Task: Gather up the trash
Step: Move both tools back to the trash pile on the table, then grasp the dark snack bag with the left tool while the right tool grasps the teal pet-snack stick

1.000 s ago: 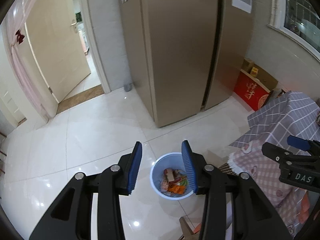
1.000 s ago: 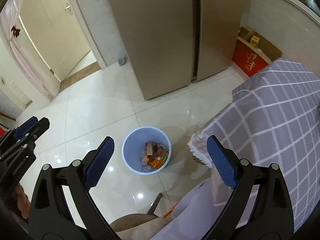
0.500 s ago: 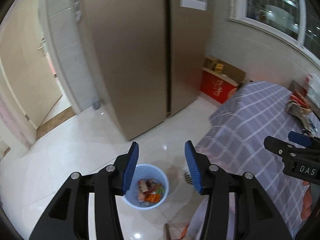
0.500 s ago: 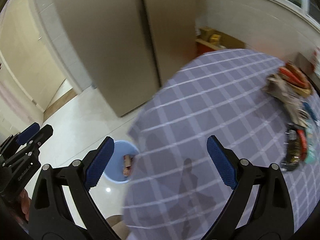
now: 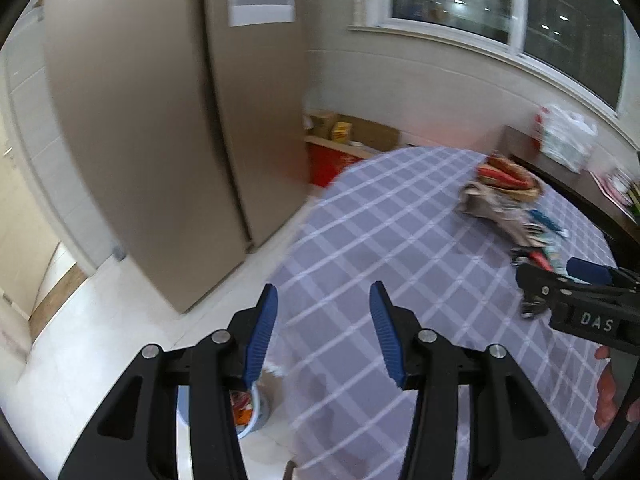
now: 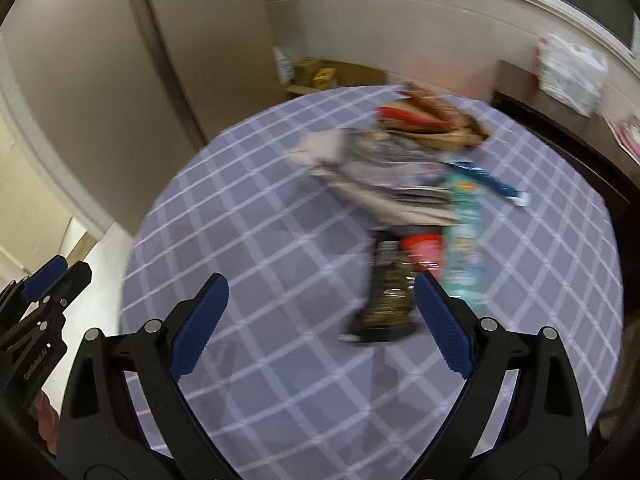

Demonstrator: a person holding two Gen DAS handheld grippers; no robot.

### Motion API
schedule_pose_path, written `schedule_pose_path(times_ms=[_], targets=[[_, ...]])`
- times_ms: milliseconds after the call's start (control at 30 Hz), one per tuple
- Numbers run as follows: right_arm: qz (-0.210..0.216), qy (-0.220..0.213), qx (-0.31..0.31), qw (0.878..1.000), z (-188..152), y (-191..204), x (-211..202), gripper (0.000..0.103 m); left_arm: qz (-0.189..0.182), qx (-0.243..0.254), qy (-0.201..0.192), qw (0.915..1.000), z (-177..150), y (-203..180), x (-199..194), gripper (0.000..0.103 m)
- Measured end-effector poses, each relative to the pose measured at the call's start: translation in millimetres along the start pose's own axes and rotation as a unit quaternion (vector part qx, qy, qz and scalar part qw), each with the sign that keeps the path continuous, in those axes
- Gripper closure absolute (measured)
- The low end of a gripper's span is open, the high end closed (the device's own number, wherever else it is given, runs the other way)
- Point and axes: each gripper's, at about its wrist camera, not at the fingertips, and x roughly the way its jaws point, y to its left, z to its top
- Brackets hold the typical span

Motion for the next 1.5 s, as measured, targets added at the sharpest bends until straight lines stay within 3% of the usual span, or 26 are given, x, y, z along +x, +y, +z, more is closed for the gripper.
schedule_pose_path(times_ms=[100,233,500,833,900,967,1000,1500], targets=[[-0.018,0.003,0.021,1.0,2,-31,-1,0.011,-0.026,0.02,0.003,0.9995,4,-28,4,0.054],[-0.033,0.0,0.055,0.998,-1,-64,-2,0.011,-0.058,0.046,0.015,0.9971,6,-67,12,0.042],[-0.052,0.01,0.1,0.994,-12,-122,1,0.011,-0.111,0.103,0.039,0.9877,3,-140,30,0.042],[-0.056,0.02,0.117,0.991,-22,-159,-1,0.011,-0.124,0.131,0.09,0.9795,1,-190,69,0.041],[-0.055,0.022,0.119,0.991,-24,-163,-2,0.011,-0.127,0.132,0.094,0.9786,1,-194,75,0.042],[-0.055,0.022,0.119,0.991,-24,-166,-2,0.011,-0.133,0.13,0.103,0.977,1,-196,81,0.07],[-0.054,0.023,0.118,0.991,-24,-166,-1,0.011,-0.145,0.123,0.11,0.9756,1,-196,84,0.073],[-0.019,0.037,0.073,0.996,7,-120,32,0.011,-0.086,0.068,0.095,0.9895,5,-125,80,0.075]])
